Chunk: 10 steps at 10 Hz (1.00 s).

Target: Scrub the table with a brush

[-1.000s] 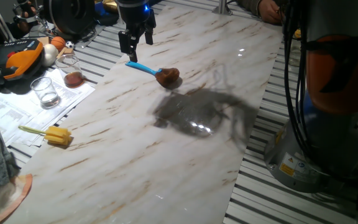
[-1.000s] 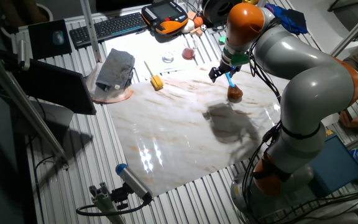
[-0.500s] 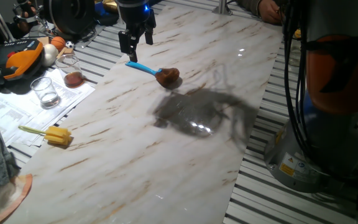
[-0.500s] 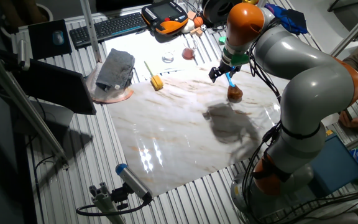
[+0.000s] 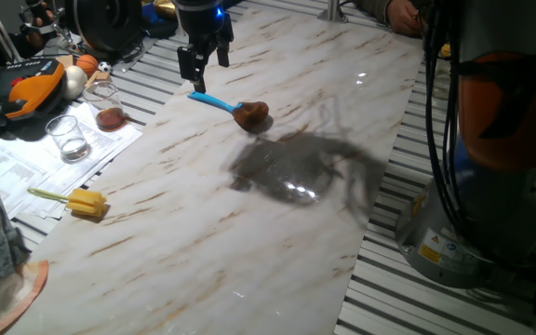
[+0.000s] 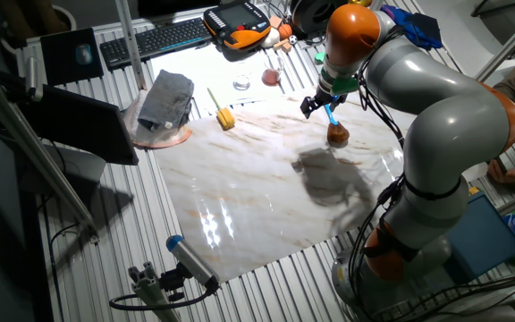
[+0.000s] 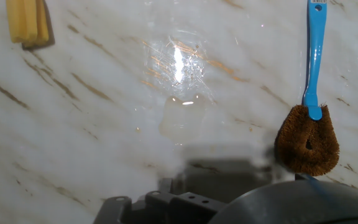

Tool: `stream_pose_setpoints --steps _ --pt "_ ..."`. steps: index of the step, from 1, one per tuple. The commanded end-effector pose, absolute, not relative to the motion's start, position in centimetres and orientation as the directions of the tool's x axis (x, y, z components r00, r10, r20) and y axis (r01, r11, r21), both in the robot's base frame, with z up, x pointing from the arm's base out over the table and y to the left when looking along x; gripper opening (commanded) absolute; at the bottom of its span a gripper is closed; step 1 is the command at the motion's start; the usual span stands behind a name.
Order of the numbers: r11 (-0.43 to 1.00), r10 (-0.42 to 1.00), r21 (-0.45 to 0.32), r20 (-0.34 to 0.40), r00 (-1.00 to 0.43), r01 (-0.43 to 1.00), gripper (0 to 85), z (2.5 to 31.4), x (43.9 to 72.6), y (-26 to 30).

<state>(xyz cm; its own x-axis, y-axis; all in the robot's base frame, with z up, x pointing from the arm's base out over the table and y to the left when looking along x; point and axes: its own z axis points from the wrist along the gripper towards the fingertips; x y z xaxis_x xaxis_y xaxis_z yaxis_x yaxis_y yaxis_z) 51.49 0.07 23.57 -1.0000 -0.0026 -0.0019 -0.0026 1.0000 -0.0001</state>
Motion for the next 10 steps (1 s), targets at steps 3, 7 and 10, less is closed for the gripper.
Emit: stream_pose_setpoints --steps 3,7,10 --pt "0.961 -0.276 0.055 0.221 -0.935 -0.270 0.0 23.58 51.49 0.07" --pt "0.963 -0.269 0.055 0.216 -0.938 -0.263 0.0 23.58 51.48 0.04" --pt "0.967 -0.254 0.062 0.205 -0.945 -0.247 0.0 23.60 51.45 -0.07"
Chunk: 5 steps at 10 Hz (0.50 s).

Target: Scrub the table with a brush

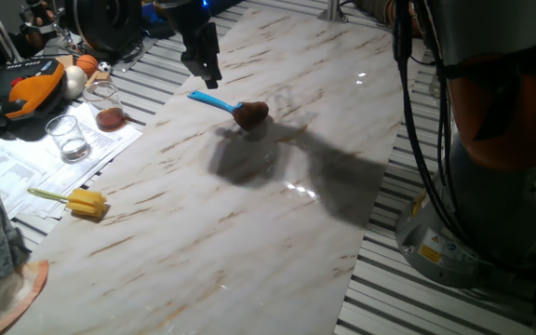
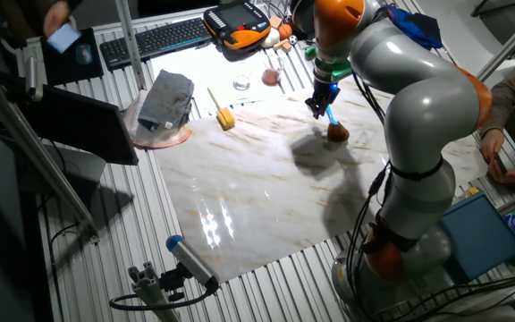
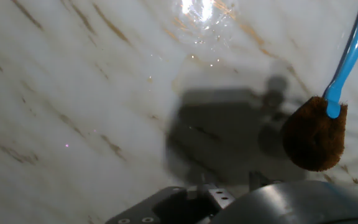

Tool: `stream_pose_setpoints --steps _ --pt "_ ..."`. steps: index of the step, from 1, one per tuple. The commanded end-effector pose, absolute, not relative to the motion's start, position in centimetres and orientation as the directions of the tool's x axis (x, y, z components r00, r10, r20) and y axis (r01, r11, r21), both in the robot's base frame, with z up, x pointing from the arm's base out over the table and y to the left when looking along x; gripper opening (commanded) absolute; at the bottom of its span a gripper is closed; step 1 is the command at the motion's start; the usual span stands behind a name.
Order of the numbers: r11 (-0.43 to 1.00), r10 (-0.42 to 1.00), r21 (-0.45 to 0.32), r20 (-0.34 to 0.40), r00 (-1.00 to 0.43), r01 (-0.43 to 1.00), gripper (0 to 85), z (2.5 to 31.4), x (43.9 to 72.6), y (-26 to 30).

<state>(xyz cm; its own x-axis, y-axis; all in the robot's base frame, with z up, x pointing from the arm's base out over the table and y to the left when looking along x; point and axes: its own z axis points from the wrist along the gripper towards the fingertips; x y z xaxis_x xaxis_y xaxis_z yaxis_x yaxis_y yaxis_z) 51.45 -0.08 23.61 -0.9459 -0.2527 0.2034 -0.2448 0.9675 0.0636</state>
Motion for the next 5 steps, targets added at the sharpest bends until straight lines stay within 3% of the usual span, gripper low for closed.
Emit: stream_pose_setpoints --steps 1,5 --pt "0.969 -0.245 0.067 0.200 -0.949 -0.237 0.0 23.62 51.44 -0.16" --pt "0.972 -0.234 0.064 0.200 -0.951 -0.225 0.0 23.63 51.45 -0.16"
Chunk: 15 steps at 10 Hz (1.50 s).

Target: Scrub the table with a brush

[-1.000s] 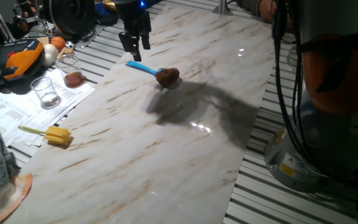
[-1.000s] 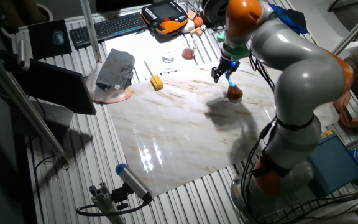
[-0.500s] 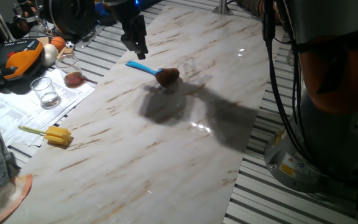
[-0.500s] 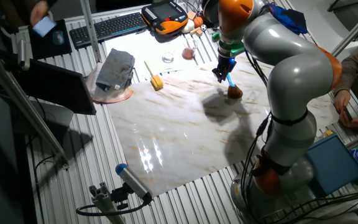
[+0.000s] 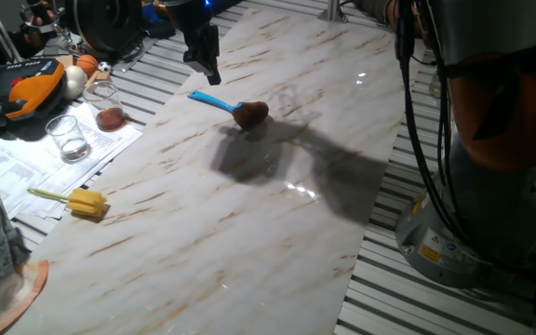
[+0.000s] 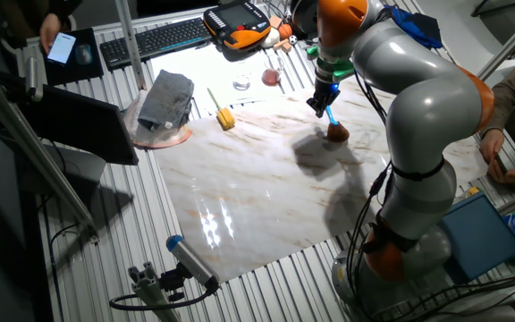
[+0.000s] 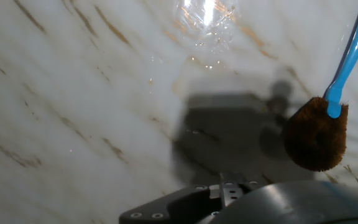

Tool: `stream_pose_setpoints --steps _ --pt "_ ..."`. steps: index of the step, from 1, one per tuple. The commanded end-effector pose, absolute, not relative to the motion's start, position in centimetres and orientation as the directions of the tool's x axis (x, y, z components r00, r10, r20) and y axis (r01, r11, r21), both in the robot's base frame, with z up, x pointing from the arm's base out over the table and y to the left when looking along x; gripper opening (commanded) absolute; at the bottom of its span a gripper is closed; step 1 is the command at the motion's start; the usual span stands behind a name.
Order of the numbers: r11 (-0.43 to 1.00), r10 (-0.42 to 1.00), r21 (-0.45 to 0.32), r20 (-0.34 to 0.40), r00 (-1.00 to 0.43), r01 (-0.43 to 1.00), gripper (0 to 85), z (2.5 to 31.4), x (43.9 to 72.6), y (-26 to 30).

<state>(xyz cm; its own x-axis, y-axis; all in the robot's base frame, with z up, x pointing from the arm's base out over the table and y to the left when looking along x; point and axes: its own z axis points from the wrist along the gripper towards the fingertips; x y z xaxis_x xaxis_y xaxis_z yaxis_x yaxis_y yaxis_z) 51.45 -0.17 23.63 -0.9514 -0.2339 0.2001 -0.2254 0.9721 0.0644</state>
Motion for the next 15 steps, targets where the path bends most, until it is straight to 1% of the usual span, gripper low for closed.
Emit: stream_pose_setpoints --steps 1,11,15 --pt "0.972 -0.234 0.064 0.200 -0.951 -0.225 0.0 23.62 51.45 -0.17" --pt "0.975 -0.221 0.051 0.200 -0.954 -0.215 0.0 23.60 51.46 -0.08" --pt "0.970 -0.241 0.046 0.222 -0.945 -0.237 0.0 23.58 51.44 -0.05"
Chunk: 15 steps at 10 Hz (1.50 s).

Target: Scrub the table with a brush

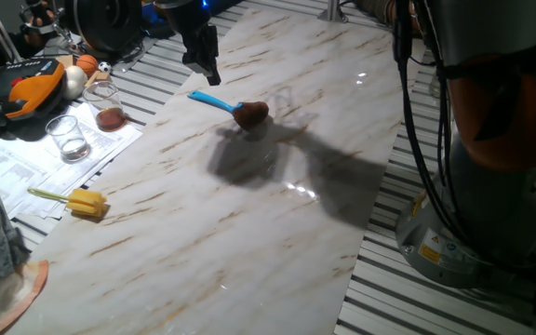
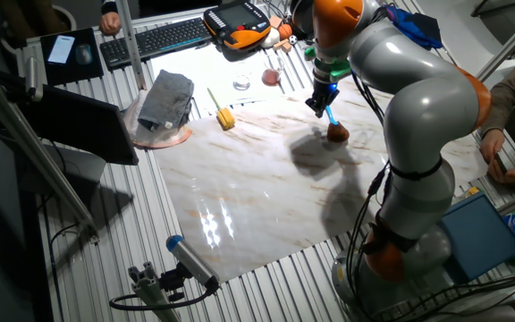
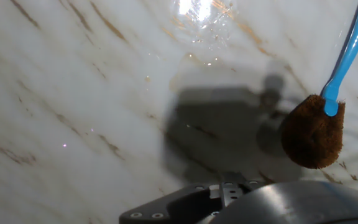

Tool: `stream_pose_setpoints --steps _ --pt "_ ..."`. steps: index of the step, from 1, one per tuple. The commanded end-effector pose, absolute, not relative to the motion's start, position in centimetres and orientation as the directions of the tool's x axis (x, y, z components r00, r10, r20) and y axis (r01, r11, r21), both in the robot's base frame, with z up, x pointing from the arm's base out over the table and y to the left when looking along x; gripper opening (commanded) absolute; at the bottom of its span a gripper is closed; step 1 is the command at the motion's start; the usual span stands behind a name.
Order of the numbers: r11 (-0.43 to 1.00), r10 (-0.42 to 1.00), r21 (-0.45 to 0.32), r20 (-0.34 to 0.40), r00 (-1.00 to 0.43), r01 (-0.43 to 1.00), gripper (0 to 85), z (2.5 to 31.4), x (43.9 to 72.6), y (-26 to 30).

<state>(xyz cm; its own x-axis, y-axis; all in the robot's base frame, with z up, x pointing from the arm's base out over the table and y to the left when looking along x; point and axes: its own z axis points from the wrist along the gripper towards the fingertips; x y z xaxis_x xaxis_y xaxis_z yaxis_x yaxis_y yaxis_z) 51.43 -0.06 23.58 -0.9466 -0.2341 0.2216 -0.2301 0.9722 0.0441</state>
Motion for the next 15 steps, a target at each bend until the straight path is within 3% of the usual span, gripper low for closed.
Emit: stream_pose_setpoints --steps 1,4,9,13,14,15 --pt "0.976 -0.219 0.040 0.220 -0.951 -0.216 0.0 23.58 51.44 -0.05" --pt "0.991 -0.128 0.058 0.203 -0.971 -0.119 0.0 23.58 51.44 -0.05" --pt "0.999 0.007 -0.037 0.161 -0.987 0.001 0.0 23.58 51.44 -0.05" --pt "0.998 0.023 -0.067 0.147 -0.989 0.013 0.0 23.58 51.44 -0.05" --pt "0.999 0.030 -0.041 0.151 -0.988 0.024 0.0 23.58 51.44 -0.05" --pt "0.999 0.029 -0.049 0.104 -0.994 0.024 0.0 23.58 51.44 -0.05"
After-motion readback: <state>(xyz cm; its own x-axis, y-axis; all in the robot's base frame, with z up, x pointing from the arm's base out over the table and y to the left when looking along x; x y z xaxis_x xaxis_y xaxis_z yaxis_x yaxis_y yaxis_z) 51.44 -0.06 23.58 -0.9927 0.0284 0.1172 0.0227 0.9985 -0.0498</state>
